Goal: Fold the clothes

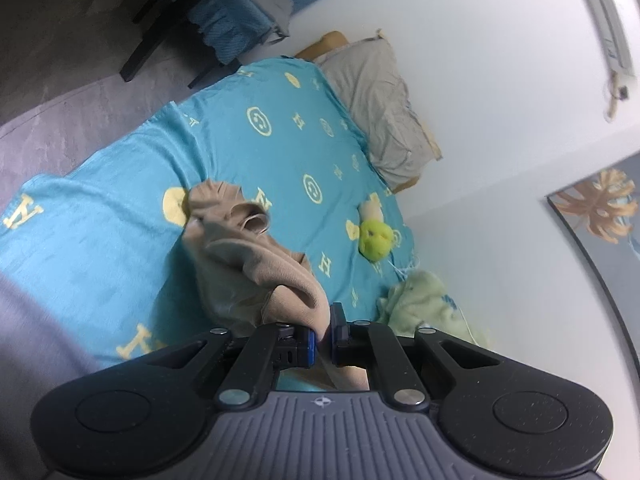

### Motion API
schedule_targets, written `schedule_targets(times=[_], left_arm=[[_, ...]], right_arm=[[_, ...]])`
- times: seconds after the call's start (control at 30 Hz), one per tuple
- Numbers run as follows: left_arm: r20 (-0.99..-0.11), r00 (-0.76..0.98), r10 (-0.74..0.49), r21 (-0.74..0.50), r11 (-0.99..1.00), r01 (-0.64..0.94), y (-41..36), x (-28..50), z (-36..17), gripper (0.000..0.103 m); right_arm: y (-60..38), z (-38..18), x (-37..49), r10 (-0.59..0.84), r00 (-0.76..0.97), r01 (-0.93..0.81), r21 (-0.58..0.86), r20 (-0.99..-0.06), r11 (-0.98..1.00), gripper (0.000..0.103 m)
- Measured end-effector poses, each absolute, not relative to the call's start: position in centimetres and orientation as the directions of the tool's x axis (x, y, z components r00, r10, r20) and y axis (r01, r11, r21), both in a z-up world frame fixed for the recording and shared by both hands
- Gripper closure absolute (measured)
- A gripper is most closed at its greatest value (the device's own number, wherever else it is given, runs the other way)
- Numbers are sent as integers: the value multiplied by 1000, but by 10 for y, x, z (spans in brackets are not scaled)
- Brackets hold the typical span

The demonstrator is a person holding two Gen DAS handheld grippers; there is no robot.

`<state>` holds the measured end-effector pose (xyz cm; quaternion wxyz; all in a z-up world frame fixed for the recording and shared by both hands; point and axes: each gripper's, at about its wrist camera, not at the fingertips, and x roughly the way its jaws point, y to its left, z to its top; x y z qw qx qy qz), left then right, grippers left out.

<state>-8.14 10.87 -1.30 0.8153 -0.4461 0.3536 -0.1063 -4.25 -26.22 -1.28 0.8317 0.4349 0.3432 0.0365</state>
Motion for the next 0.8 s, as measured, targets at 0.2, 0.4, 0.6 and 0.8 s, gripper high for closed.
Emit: schedule_targets(times=[0.2,0.4,0.6,0.8], left_arm=[[-556,708,-435,-751,629,-202,111,4,-27,93],[-631,677,-378,-663,716,-219,103,93,-62,93],[-664,666,-339,-588,788,-185,97,148,-105,93],[-679,655,-333,-558,813,-165,96,157,-127,93]], right_arm=[[-257,-33,37,364,721,288,732,-590,617,91],[-250,-75,116,368,664,305,684,-652,662,91],[-244,-122,174,372,615,295,641,-695,709,90],[-243,-146,189,378,573,350,634,-727,690,88]])
